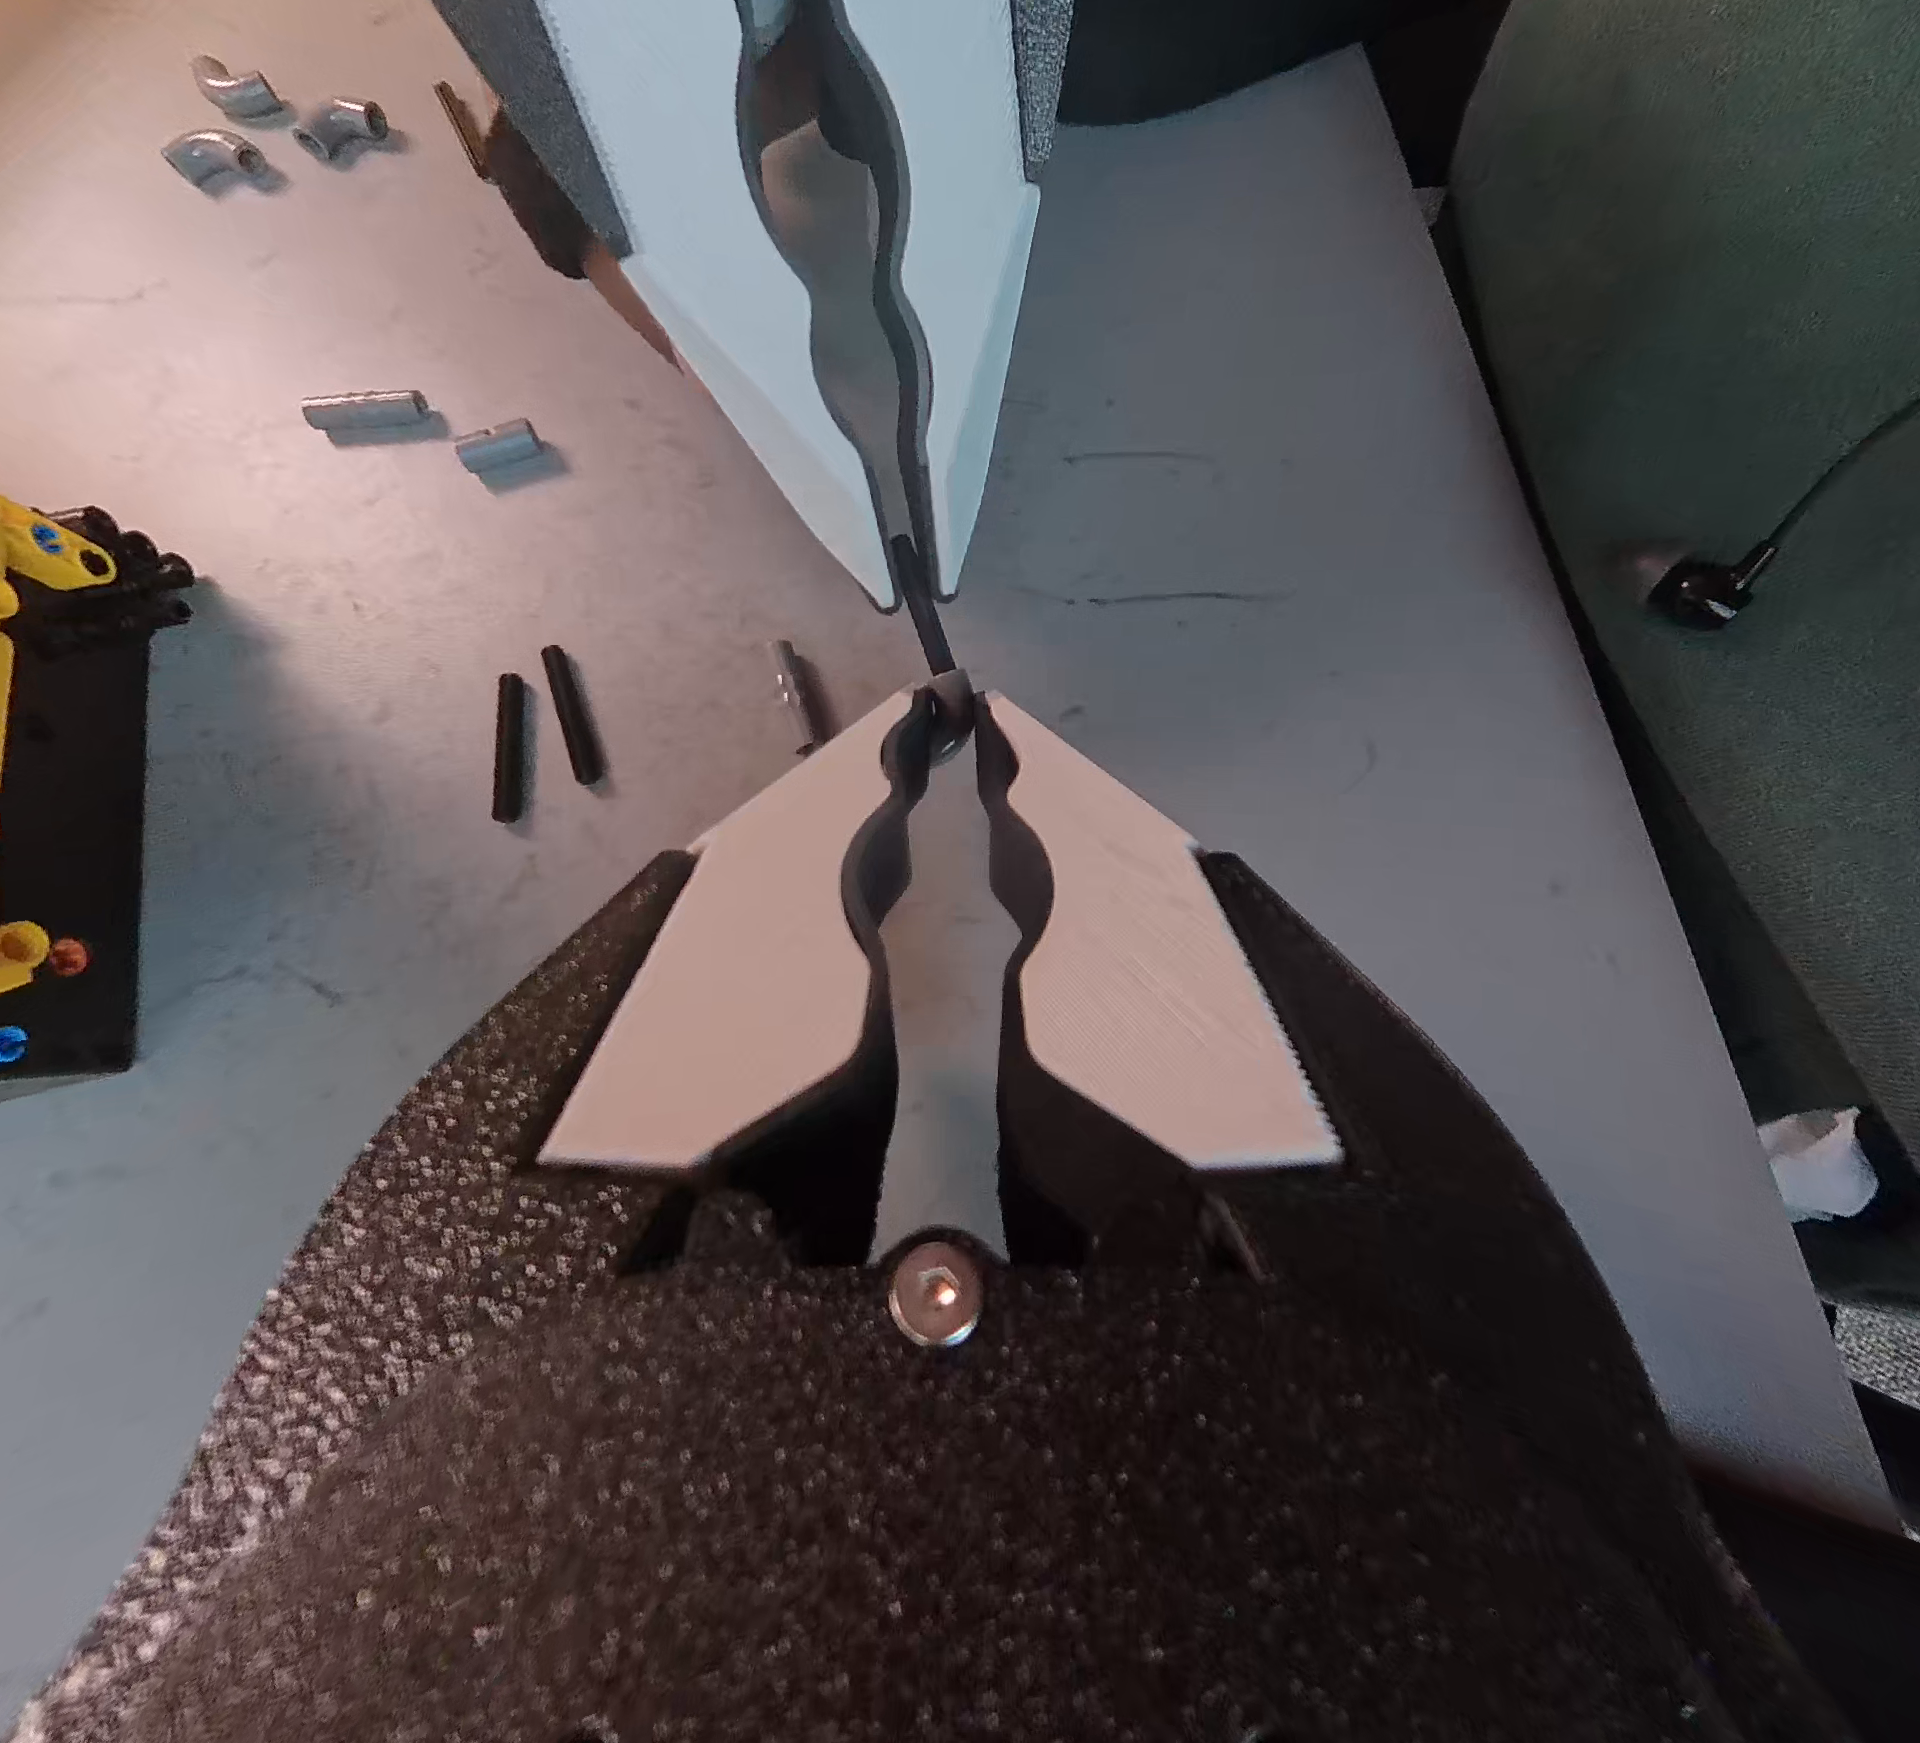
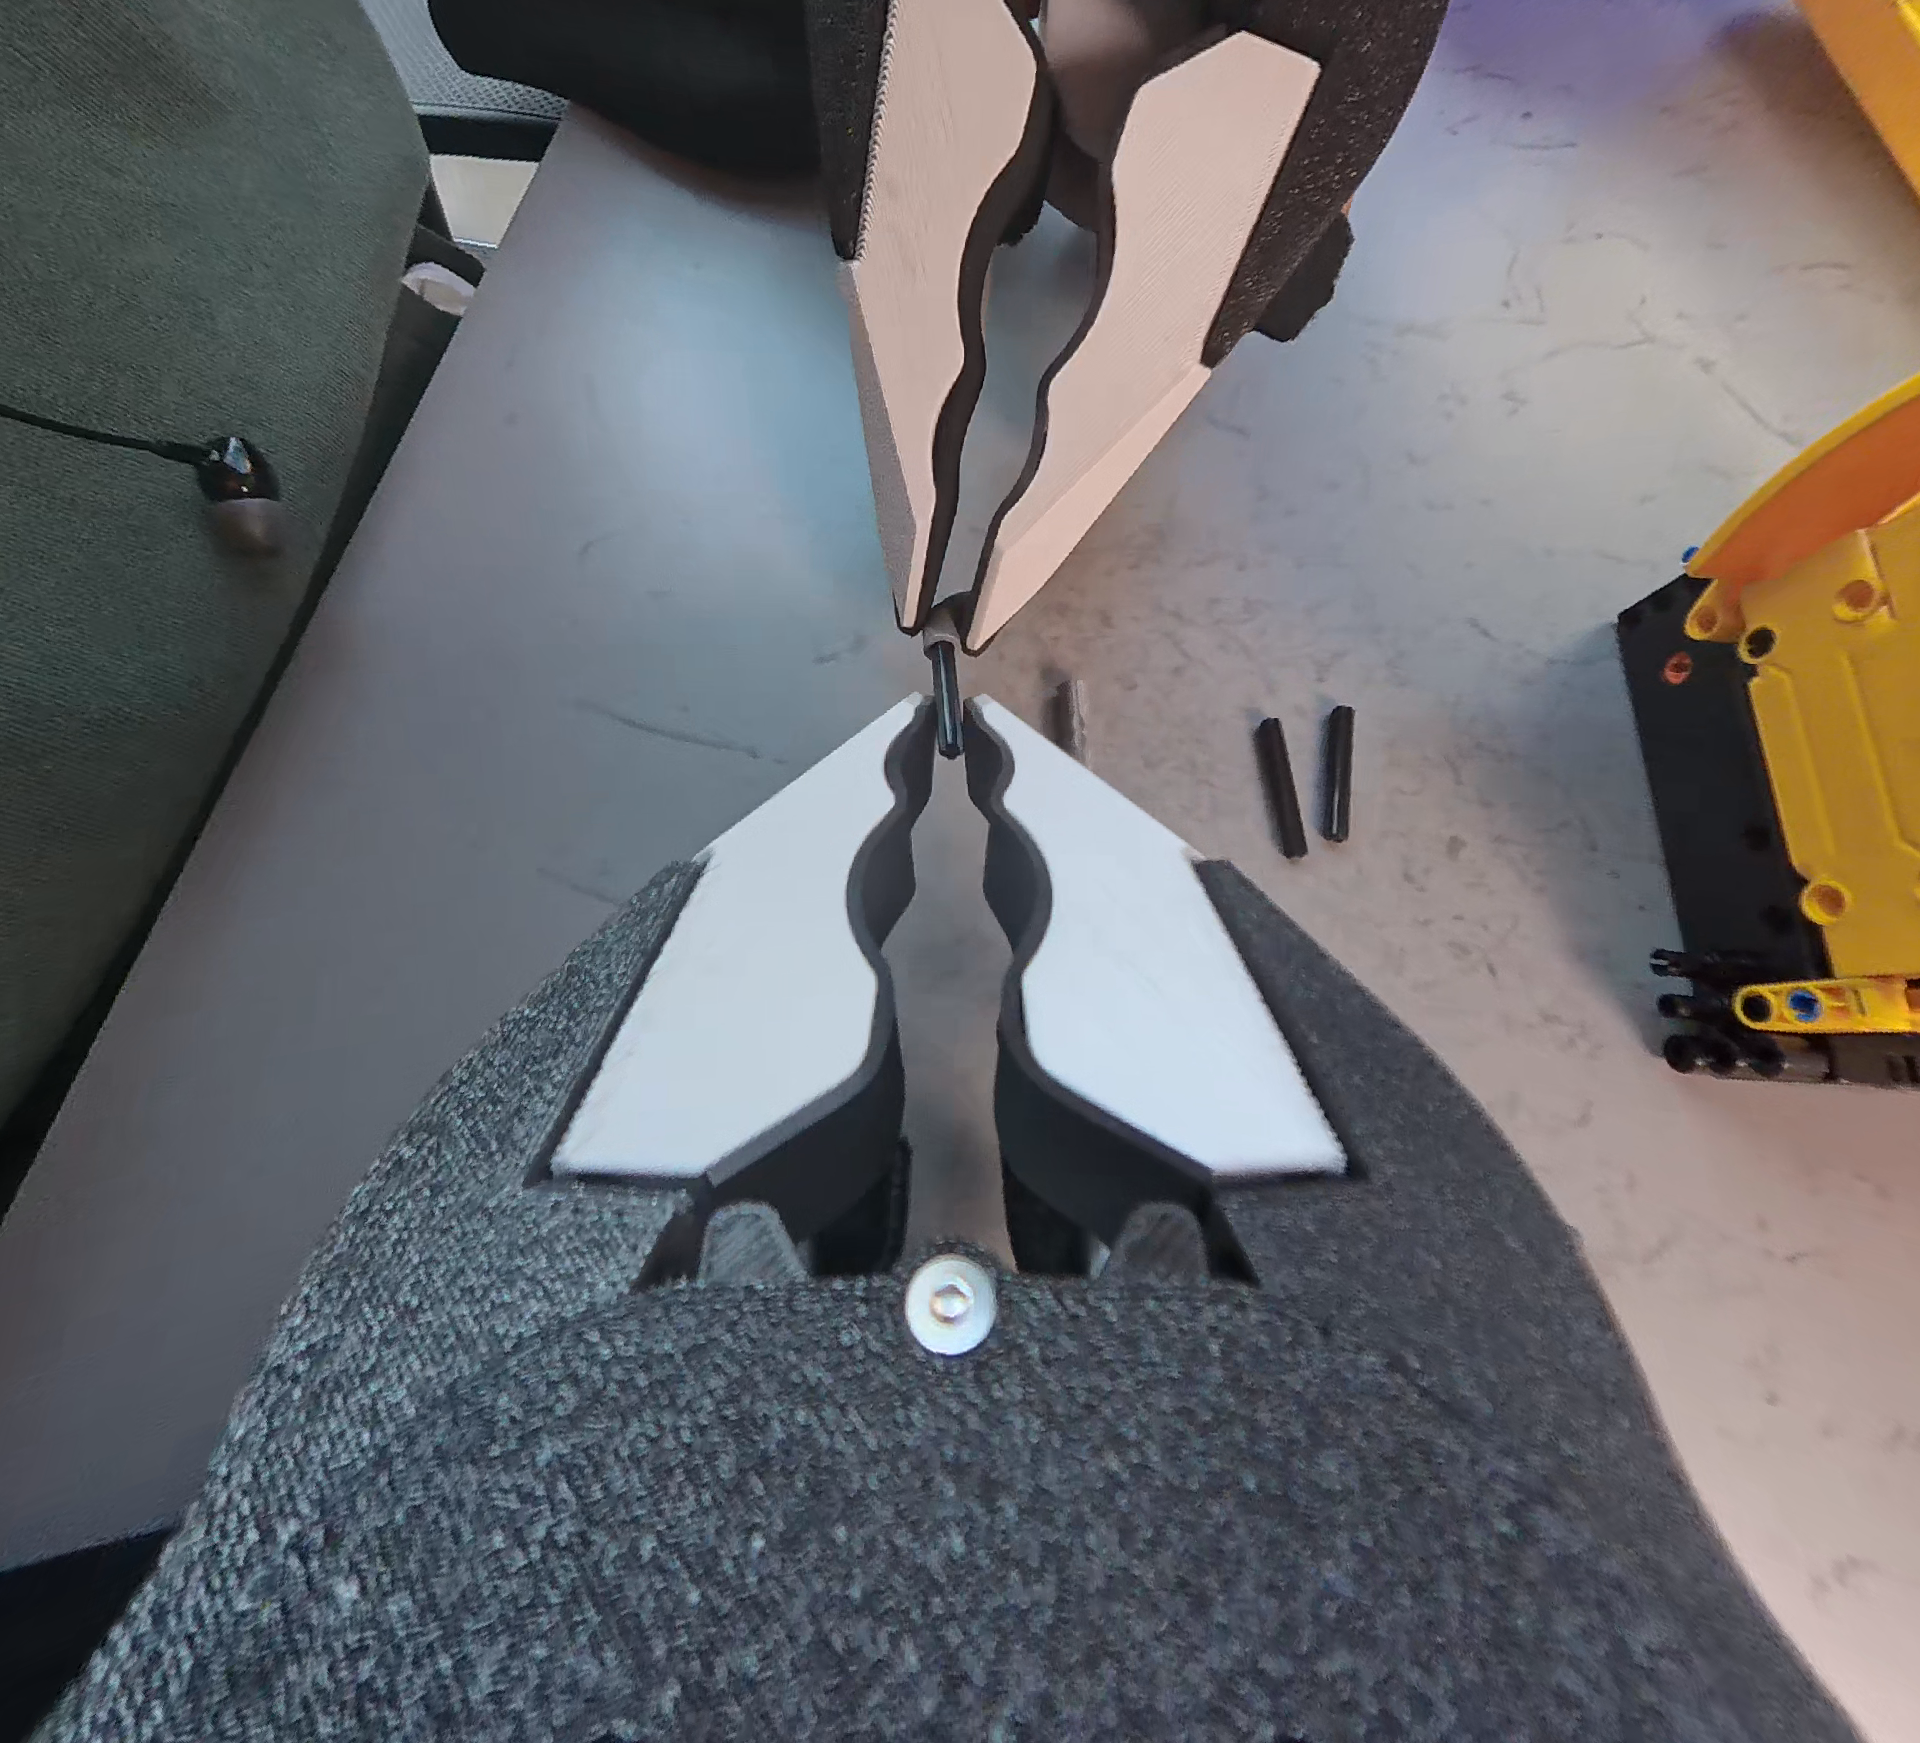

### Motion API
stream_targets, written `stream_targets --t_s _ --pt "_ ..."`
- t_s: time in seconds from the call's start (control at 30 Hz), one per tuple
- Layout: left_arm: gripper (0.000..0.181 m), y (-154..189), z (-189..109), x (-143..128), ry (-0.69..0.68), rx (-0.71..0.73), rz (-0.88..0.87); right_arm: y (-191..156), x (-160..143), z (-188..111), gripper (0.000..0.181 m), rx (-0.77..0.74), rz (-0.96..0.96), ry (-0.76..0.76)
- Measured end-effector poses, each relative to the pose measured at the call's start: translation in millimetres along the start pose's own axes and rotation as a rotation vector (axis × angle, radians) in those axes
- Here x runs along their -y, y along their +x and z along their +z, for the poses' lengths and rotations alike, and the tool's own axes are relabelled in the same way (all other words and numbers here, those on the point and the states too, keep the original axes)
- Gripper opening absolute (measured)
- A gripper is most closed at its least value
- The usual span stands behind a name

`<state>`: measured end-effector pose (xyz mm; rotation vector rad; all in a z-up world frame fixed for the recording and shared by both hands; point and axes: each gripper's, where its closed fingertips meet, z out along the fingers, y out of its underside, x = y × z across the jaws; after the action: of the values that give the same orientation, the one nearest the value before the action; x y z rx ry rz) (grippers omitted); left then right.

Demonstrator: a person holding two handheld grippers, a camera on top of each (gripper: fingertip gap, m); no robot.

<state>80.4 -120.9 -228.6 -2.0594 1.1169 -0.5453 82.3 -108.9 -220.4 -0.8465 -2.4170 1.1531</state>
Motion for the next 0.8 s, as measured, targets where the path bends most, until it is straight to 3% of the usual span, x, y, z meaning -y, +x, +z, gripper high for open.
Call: stream_targets --t_s 0.13,0.3,0.8 --pt "0.006 -3.8 -3.7 2.6 0.017 0.018 -0.007 3.4 3.0 -1.7 0.004 -0.012 0.000 0.026" --pt "0.005 -12.2 -18.7 19.0 0.120 0.061 -0.018 12.4 24.2 -17.1 0.004 -0.022 0.049 0.169" --pt "0.004 -22.9 -30.1 39.1 0.306 0.087 -0.054 21.1 41.5 -34.8 0.003 -0.092 0.048 0.234"
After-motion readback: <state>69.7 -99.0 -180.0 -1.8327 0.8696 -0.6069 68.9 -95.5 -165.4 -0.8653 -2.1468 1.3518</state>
